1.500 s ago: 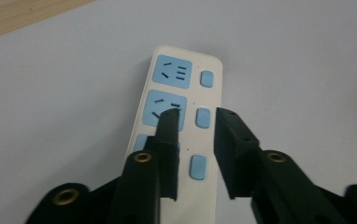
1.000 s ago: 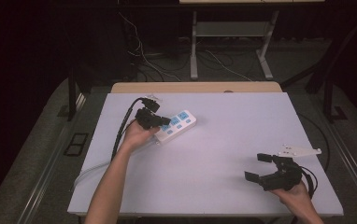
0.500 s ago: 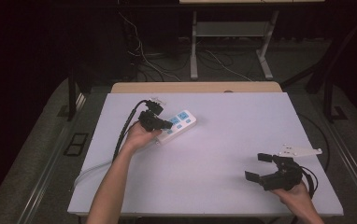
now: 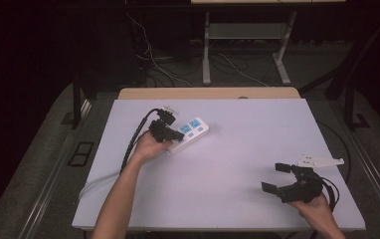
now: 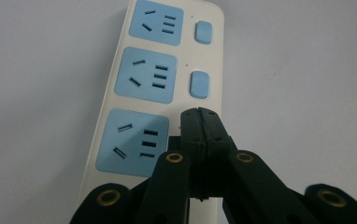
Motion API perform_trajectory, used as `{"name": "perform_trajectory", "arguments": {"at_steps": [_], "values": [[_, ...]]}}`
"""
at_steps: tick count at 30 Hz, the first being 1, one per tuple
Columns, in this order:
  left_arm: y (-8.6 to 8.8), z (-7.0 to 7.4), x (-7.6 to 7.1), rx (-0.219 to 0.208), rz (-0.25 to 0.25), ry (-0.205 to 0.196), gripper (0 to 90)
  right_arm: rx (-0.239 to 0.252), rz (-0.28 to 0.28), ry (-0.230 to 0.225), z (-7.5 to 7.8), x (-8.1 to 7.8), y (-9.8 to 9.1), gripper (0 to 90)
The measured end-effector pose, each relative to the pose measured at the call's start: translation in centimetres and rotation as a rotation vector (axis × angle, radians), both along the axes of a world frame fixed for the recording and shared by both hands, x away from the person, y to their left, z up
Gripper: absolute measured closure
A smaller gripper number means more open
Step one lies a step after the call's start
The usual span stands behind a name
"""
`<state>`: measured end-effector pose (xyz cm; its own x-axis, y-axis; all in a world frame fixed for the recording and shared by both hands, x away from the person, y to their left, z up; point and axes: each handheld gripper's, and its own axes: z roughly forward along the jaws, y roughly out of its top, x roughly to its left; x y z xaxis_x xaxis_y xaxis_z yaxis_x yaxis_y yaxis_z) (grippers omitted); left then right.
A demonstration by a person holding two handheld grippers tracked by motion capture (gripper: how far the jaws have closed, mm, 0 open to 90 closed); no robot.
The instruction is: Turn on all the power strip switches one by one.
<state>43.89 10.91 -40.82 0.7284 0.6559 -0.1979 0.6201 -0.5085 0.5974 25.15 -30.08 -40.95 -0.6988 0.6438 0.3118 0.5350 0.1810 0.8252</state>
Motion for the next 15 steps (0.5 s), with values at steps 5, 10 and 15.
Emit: {"name": "perform_trajectory", "arguments": {"at_steps": [5,10,15], "values": [[0.11,-0.08,0.02,-0.008,0.002,-0.002,89.1,0.001,-0.001,-0.003,0.01,0.02,-0.05,0.5],[0.26,-0.18,-0.15,-0.018,-0.008,-0.005,89.1,0.003,-0.005,-0.005,0.06,-0.03,-0.14,0.5],[0.35,-0.37,-0.16,-0.033,-0.009,-0.007,89.3,0.002,-0.008,-0.004,0.06,0.01,-0.2,0.5]]}}
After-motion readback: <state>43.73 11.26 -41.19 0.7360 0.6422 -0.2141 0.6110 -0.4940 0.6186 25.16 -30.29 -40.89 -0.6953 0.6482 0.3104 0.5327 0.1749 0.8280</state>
